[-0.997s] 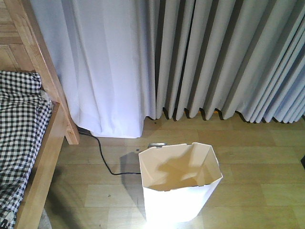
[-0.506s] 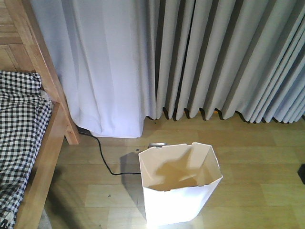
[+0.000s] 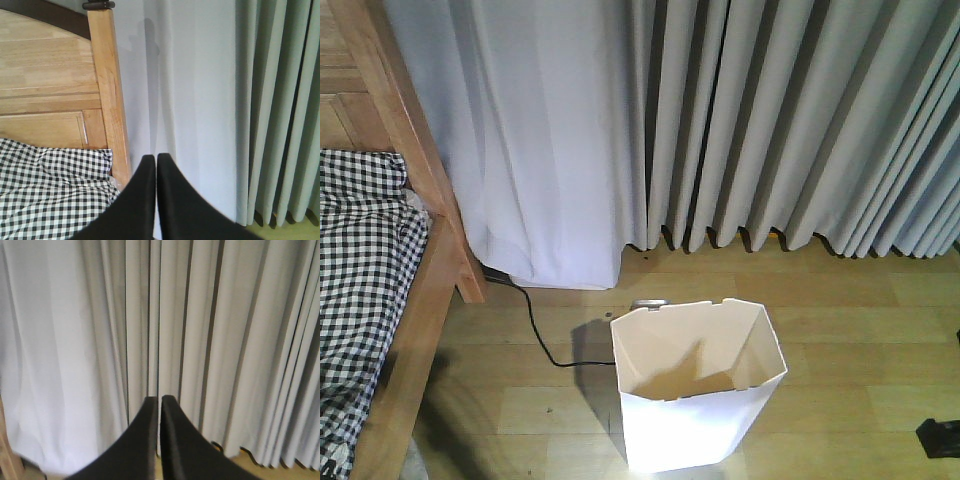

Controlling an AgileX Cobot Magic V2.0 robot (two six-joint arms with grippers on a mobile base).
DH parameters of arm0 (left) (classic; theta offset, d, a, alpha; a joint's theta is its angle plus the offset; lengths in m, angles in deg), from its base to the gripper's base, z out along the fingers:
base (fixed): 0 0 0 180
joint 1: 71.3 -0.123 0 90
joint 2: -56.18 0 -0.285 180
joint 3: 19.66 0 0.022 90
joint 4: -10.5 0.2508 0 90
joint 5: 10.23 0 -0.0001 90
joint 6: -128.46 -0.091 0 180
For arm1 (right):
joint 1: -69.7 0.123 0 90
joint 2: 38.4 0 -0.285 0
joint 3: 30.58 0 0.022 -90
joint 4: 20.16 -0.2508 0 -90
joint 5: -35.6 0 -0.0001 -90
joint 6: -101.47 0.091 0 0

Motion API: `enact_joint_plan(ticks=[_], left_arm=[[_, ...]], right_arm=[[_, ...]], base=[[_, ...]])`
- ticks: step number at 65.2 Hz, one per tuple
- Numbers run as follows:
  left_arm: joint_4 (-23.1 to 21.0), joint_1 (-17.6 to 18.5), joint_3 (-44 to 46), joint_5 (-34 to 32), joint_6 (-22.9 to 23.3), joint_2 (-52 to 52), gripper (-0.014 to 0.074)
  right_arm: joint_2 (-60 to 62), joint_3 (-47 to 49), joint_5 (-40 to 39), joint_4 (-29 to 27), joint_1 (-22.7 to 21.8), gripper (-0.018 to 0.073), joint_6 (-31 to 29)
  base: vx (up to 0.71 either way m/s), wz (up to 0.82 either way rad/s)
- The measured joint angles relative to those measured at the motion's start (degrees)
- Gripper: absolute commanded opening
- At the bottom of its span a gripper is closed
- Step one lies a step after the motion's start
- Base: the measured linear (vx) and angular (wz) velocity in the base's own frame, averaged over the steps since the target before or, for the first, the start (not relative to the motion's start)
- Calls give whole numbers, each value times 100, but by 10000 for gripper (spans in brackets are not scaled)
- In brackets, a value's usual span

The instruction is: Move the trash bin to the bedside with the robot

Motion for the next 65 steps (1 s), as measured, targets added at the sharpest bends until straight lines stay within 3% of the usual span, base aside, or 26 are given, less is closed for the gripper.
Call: enact_joint_plan(ticks=[16, 65], left_arm=[[0, 0, 0, 0, 0, 0, -6], [0, 0, 0, 0, 0, 0, -6]], right_arm=[[0, -20, -368, 445, -96, -9, 675], [0, -20, -371, 742, -103, -9, 795]], base=[[0, 0], [0, 0]])
